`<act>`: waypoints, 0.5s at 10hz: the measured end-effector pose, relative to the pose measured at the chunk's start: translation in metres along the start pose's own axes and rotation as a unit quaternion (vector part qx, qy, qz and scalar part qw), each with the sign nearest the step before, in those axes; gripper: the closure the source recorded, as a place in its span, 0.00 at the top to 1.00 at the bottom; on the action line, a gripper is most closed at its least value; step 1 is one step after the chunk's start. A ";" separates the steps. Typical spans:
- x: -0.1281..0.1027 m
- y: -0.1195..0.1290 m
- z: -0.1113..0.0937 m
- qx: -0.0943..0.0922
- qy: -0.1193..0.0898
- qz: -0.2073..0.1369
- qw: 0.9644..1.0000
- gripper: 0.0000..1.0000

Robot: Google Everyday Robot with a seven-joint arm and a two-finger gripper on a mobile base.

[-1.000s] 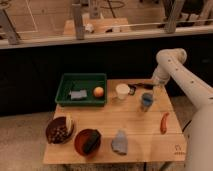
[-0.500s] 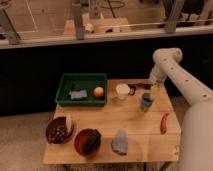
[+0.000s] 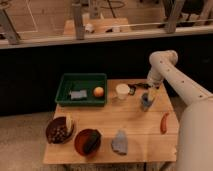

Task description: Stack cups into tray

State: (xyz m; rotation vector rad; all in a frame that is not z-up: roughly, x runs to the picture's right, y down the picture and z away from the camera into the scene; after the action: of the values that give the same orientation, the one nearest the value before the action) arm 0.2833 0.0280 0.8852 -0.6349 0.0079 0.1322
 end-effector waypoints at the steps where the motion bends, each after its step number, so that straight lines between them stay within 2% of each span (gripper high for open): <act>1: 0.000 0.002 0.009 -0.004 0.001 -0.002 1.000 0.80; 4: -0.001 0.014 0.039 -0.019 0.002 -0.008 1.000 0.80; 5: -0.002 0.018 0.045 -0.024 0.004 -0.011 1.000 0.76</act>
State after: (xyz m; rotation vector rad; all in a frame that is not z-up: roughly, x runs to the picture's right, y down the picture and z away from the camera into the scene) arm 0.2778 0.0690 0.9106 -0.6841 0.0045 0.1093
